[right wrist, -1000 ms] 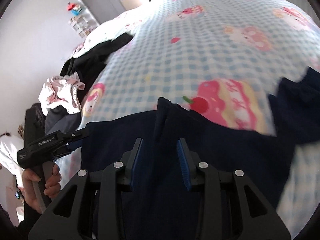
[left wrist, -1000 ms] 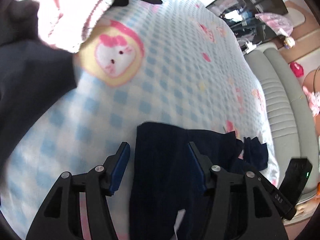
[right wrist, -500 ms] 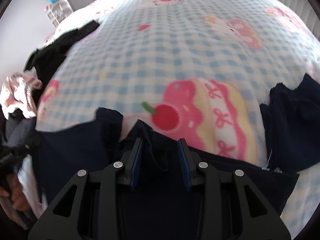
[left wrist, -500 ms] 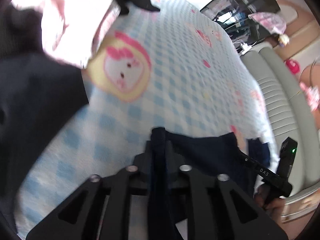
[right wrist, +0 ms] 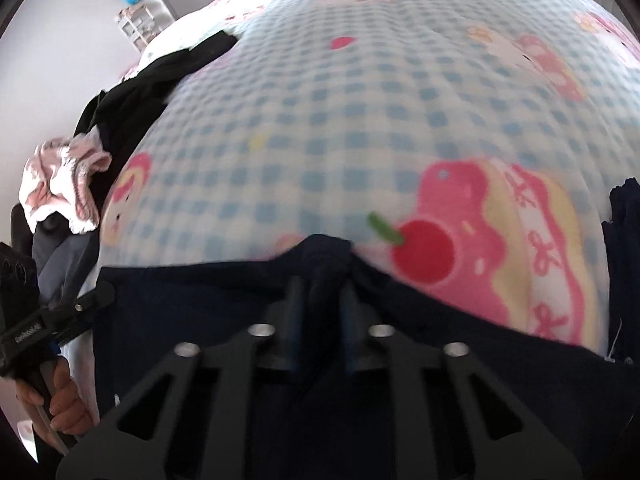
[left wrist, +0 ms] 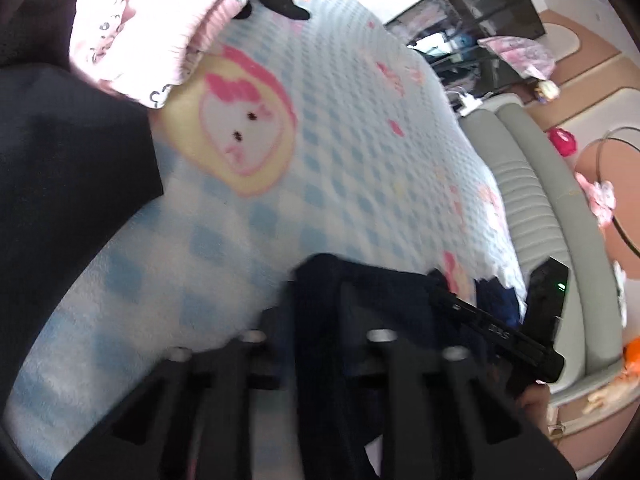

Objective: Fold clothes

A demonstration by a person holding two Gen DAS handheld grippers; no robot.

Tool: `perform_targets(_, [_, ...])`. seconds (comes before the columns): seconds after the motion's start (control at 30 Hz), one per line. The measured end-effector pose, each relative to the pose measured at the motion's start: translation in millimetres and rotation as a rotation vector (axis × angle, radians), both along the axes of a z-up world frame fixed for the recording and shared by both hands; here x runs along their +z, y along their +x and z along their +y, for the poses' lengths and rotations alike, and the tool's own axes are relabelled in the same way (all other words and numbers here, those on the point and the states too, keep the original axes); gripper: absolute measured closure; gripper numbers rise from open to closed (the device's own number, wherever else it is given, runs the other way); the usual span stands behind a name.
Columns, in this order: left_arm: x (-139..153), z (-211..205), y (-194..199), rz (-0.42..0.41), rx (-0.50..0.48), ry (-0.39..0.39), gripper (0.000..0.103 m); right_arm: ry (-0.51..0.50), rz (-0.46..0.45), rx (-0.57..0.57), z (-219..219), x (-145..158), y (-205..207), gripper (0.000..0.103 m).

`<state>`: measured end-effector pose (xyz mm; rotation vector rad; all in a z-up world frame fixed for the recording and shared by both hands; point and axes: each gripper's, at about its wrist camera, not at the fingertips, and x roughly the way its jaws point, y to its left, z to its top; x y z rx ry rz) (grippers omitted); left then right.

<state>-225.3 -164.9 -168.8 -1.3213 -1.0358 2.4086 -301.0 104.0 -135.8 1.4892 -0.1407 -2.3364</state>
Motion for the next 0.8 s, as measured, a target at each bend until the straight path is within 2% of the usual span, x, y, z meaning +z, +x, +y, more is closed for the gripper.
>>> perform_targets(0.2, [27,-1,8,0.075,0.007,-0.065,0.093,-0.003,0.098,0.027,-4,27,2,0.100])
perform_targets(0.27, [17,-3,2,0.033,0.004,-0.090,0.091,-0.021,0.059,0.015,-2,22,-2,0.100])
perform_targets(0.3, [9,-4,-1,0.001,0.000,-0.105,0.086,-0.033,0.031,0.005,-1,17,-5,0.100])
perform_targets(0.33, [1,-3,-4,-0.036,-0.005,-0.115,0.086,-0.046,0.004,-0.004,0,13,-7,0.098])
perform_targets(0.37, [2,-4,-1,-0.040,0.007,-0.109,0.086,-0.059,-0.024,-0.014,1,9,-9,0.095])
perform_targets(0.43, [17,-3,9,-0.004,0.023,-0.124,0.082,-0.103,-0.050,-0.029,8,9,-10,0.068])
perform_targets(0.5, [45,4,22,0.090,0.035,-0.220,0.062,-0.185,0.013,-0.033,26,37,4,0.055])
perform_targets(0.6, [66,19,28,0.171,0.001,-0.239,0.064,-0.199,0.099,-0.041,60,74,28,0.055])
perform_targets(0.67, [76,43,23,0.193,-0.074,-0.226,0.064,-0.142,0.130,-0.062,83,85,44,0.055])
perform_targets(0.73, [83,74,15,0.204,-0.163,-0.234,0.070,-0.023,0.159,-0.089,100,86,58,0.055])
perform_targets(0.8, [86,105,2,0.204,-0.245,-0.251,0.071,0.089,0.172,-0.122,117,81,67,0.055])
